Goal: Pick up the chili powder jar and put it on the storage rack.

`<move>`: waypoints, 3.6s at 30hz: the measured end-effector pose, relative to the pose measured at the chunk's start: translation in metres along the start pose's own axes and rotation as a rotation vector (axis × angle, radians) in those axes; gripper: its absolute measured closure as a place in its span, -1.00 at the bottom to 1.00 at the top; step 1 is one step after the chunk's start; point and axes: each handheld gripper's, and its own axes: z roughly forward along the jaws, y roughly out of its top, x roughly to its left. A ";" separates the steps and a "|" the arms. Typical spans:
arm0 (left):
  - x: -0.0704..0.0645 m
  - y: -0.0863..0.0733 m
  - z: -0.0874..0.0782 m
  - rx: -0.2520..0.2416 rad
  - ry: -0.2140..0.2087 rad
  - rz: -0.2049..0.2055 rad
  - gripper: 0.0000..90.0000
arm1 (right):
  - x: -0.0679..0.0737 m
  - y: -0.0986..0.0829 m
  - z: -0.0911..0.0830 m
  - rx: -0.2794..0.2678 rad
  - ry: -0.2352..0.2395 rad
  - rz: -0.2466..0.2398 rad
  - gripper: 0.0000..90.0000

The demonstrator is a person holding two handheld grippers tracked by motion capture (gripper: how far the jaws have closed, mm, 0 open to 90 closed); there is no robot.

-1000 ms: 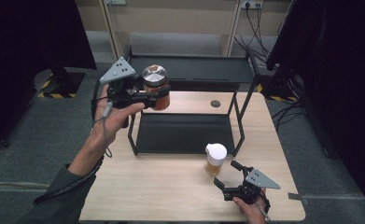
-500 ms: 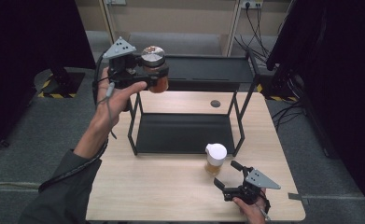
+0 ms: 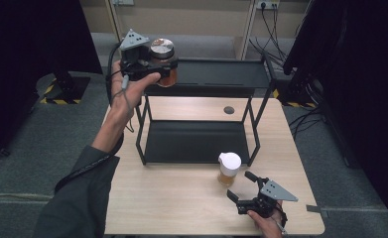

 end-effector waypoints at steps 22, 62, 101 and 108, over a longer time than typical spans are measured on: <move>0.009 -0.005 0.030 0.022 0.099 -0.024 -0.33 | 0.000 -0.001 0.000 0.000 0.010 0.005 -0.99; -0.003 -0.026 -0.005 -0.032 0.046 -0.077 -0.98 | 0.001 0.000 0.001 0.007 0.016 0.004 -0.99; -0.031 -0.096 -0.055 -0.116 -0.176 -0.059 -0.97 | 0.002 -0.001 0.001 0.007 0.016 0.004 -0.99; -0.035 -0.111 -0.058 -0.119 -0.218 -0.060 -0.97 | 0.002 -0.001 0.001 0.006 0.014 0.005 -0.99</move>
